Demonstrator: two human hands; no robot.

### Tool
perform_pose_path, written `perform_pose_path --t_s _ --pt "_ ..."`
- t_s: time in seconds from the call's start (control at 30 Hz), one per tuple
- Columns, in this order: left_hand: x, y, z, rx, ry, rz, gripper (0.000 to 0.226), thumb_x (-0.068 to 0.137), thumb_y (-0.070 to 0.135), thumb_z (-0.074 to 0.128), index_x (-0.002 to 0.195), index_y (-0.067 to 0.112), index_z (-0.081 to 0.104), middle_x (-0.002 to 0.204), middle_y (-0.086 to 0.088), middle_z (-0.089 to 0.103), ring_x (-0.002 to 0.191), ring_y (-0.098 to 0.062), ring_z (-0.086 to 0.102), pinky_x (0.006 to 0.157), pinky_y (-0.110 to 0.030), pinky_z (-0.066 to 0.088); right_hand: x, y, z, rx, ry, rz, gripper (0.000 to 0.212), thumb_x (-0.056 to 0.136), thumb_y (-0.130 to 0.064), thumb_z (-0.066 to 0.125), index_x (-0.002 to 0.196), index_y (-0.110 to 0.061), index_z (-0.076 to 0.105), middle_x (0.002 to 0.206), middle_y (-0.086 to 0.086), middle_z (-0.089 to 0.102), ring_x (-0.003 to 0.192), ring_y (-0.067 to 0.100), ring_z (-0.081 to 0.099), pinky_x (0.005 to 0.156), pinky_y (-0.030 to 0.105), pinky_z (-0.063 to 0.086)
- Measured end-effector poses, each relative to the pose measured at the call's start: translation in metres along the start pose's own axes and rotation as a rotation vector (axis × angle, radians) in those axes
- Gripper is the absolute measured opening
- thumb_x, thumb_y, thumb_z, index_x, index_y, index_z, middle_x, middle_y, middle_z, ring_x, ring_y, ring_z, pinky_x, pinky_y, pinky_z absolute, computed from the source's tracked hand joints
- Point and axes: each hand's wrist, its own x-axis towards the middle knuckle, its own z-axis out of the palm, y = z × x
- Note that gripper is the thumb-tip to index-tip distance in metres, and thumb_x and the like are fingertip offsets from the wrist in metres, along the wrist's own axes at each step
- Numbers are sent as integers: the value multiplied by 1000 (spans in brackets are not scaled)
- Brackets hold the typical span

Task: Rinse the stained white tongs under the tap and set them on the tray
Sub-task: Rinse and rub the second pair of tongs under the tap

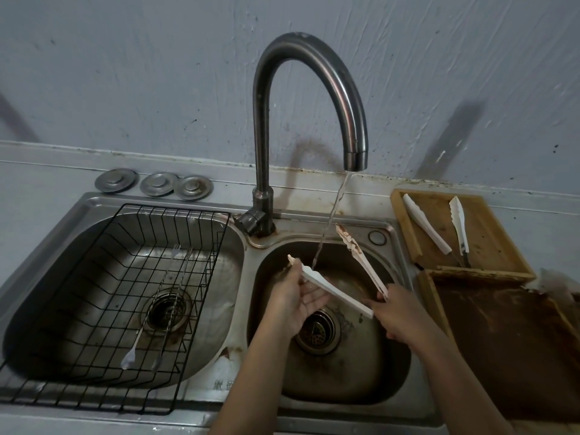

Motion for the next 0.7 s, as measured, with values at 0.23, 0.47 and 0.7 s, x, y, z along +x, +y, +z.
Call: perform_pose_path --t_s 0.23,0.47,0.7 --pt "3 1 5 100 -4 1 33 88 28 61 107 0 61 88 -19 75 84 -28 73 70 -36 60 -6 5 -22 82 -111 80 14 90 -20 57 84 -21 44 74 6 51 51 11 43 41 21 34" --pt "3 1 13 122 -42 44 32 88 27 59 104 0 58 82 -15 76 82 -24 74 69 -35 61 -8 17 -33 281 -199 129 11 90 -17 57 95 -9 51 55 1 48 36 7 37 31 17 29" --pt "2 7 16 179 -127 58 40 97 33 44 102 -3 60 85 -17 75 79 -24 74 60 -31 60 -4 40 -41 484 -335 138 18 96 -13 42 88 -1 53 36 -2 43 26 6 31 26 16 22"
